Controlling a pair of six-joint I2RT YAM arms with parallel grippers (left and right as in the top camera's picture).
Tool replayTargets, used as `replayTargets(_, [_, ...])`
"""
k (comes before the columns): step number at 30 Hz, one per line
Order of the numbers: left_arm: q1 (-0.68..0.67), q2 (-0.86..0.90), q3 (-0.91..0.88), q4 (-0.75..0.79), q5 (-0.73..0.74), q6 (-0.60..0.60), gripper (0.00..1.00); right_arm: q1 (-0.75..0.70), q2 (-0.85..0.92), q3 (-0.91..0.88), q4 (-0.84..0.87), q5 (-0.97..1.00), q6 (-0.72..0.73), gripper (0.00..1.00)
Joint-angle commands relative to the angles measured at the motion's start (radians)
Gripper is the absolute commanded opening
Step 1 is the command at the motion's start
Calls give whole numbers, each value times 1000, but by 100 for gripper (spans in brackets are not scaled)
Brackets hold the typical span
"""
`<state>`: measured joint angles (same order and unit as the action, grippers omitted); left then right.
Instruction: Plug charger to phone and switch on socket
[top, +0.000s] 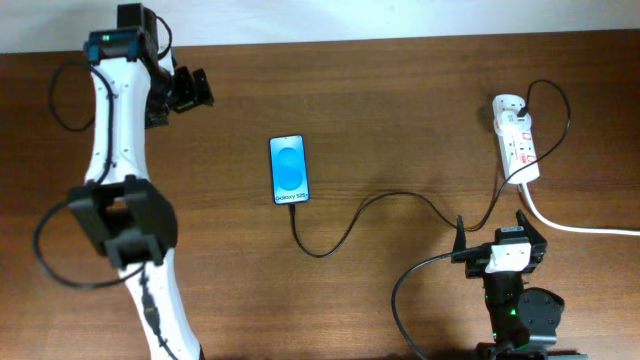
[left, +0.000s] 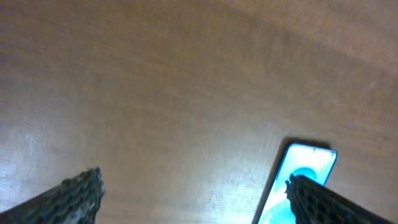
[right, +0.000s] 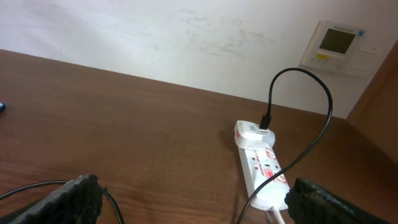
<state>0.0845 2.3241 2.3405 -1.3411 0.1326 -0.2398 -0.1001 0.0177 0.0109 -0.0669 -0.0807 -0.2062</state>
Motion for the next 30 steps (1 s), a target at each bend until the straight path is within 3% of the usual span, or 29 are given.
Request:
replayTargets(1, [3,-326,-316,174,-10,-5,100,11,-10,-5,-4,-13,4,98])
replayTargets(3, [3,-557,-557,320,-10,58,99,11,-10,-5,-4,-13,4,98])
replayTargets(12, [3,-1241,-1125,606,-7,257,99,11,-10,-5,-4,-13,4,98])
replayTargets(16, [3,-1645,-1600,951,11,256,99,11,-10,-5,-4,-13,4,98])
replayTargets(19, [3,-1841,-1848,1133,39,256,99,11,-10,-5,-5,-13,4,98])
replayTargets(23, [3,-1989,-2076,1358,67,285,99,11,-10,-5,-4,-13,4,98])
replayTargets(30, [3,-2186,-2257,1400,130,546,99,11,-10,-5,-5,-13,4,98])
